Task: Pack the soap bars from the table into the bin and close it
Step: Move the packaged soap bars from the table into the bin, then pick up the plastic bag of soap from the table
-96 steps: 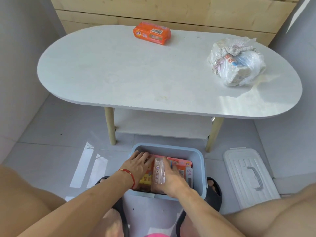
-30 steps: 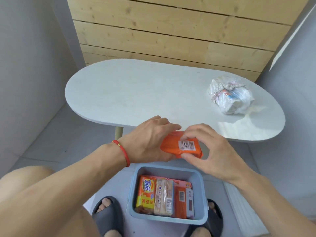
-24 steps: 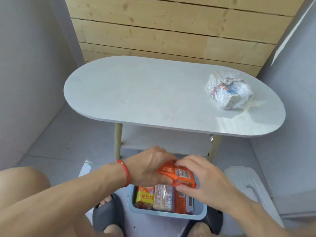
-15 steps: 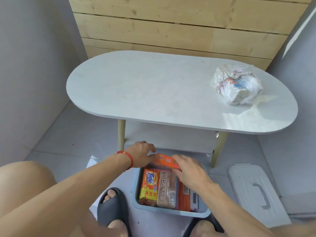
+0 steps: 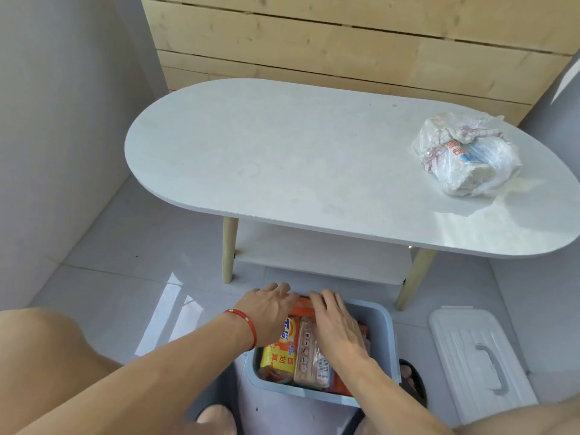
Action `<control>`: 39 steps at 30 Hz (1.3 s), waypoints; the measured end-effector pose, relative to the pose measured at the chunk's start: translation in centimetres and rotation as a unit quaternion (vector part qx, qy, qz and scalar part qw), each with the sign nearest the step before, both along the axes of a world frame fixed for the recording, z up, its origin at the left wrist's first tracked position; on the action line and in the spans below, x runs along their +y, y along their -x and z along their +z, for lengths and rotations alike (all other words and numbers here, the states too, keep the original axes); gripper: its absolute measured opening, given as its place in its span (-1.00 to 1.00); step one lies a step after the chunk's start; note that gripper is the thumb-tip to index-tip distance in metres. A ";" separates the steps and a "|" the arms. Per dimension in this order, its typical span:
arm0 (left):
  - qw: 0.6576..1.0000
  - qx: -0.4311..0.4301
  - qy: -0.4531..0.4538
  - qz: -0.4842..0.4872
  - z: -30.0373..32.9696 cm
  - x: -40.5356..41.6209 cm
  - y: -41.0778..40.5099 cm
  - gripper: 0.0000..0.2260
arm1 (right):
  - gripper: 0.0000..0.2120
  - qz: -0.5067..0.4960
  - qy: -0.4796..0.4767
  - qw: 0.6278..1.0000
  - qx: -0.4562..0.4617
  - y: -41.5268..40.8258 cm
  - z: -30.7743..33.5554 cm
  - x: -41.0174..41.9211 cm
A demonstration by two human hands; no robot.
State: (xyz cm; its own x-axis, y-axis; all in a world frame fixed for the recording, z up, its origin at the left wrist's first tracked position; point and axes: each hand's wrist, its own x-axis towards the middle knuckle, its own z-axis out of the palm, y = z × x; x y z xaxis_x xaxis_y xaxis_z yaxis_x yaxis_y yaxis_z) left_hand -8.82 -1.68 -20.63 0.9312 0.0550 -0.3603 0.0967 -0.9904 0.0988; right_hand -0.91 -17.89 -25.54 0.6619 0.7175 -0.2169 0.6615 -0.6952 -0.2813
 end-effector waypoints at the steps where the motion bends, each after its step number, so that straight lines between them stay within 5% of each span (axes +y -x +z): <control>1: 1.000 -0.010 -0.004 -0.018 -0.5 -0.4 0.2 -0.50 | -0.42 -0.007 -0.017 1.000 0.002 0.3 -0.1 -0.4; 12: 0.997 0.048 -0.055 -0.033 -6.2 -0.6 1.8 -0.40 | -0.43 0.001 -0.038 0.999 -0.022 4.0 -2.2 -1.7; 18: 0.994 0.075 -0.073 -0.039 -5.2 -1.2 0.7 -0.39 | -0.44 0.013 0.002 0.995 0.102 1.5 -1.5 -0.8; 22: 0.993 0.119 -0.011 0.015 -1.4 -1.7 -1.2 -0.60 | -0.47 -0.048 -0.005 0.978 0.203 -1.5 1.6 -1.8; 29: 0.999 -0.009 -0.021 -0.048 9.7 -4.9 -3.6 -0.71 | -0.68 -0.059 -0.187 0.977 0.084 -3.0 13.4 -3.0; 34: 0.958 -0.238 0.140 -0.074 18.9 -5.3 -4.8 -0.75 | -0.75 -0.099 -0.397 0.913 -0.005 -5.1 22.3 -4.8; 37: 0.934 -0.310 0.167 -0.061 21.7 -3.8 -7.3 -0.70 | -0.78 -0.136 -0.399 0.902 -0.095 -9.2 25.6 -4.9; 39: 0.940 -0.310 0.140 -0.043 21.8 -2.2 -9.3 -0.67 | -0.77 -0.161 -0.294 0.928 -0.163 -13.0 26.7 -4.7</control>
